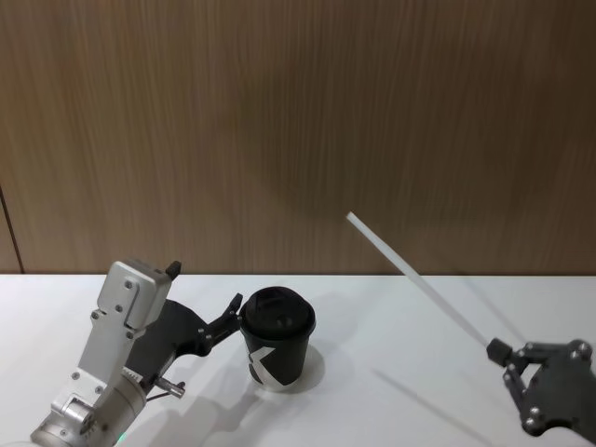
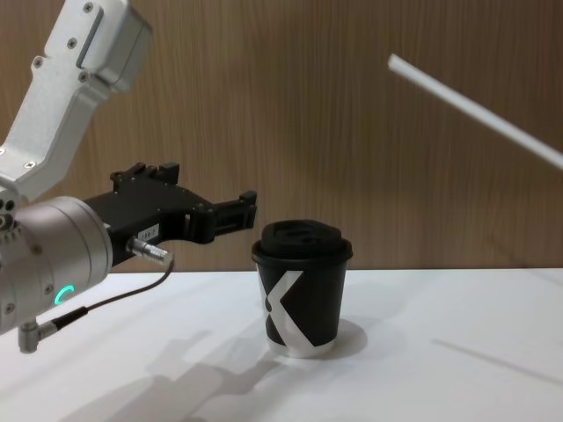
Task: Pick up the straw with one hand, pass it to the other hand, and insert it into the cup.
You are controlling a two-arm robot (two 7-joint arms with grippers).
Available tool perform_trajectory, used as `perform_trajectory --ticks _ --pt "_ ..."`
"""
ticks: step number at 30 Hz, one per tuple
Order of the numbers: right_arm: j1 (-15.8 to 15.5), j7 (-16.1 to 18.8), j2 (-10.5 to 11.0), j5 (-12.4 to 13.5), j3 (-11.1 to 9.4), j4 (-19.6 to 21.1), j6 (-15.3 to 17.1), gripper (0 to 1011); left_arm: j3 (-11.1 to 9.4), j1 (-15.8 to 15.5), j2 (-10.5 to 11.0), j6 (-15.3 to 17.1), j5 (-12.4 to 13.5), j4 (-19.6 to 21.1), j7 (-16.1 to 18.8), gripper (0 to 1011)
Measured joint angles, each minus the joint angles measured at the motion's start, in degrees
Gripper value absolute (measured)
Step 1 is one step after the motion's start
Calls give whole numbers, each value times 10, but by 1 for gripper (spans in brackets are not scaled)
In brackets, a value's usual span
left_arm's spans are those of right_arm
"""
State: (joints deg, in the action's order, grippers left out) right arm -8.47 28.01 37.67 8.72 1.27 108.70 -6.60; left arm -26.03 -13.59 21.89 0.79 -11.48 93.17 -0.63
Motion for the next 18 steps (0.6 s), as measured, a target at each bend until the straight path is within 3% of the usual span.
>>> perform_trajectory --ticks 9,18 --pt "30 47 27 30 -6 -17 -97 0 0 0 0 0 0 0 0 1002" --pt "67 77 38 52 8 -31 -148 0 0 0 0 0 0 0 0 1003"
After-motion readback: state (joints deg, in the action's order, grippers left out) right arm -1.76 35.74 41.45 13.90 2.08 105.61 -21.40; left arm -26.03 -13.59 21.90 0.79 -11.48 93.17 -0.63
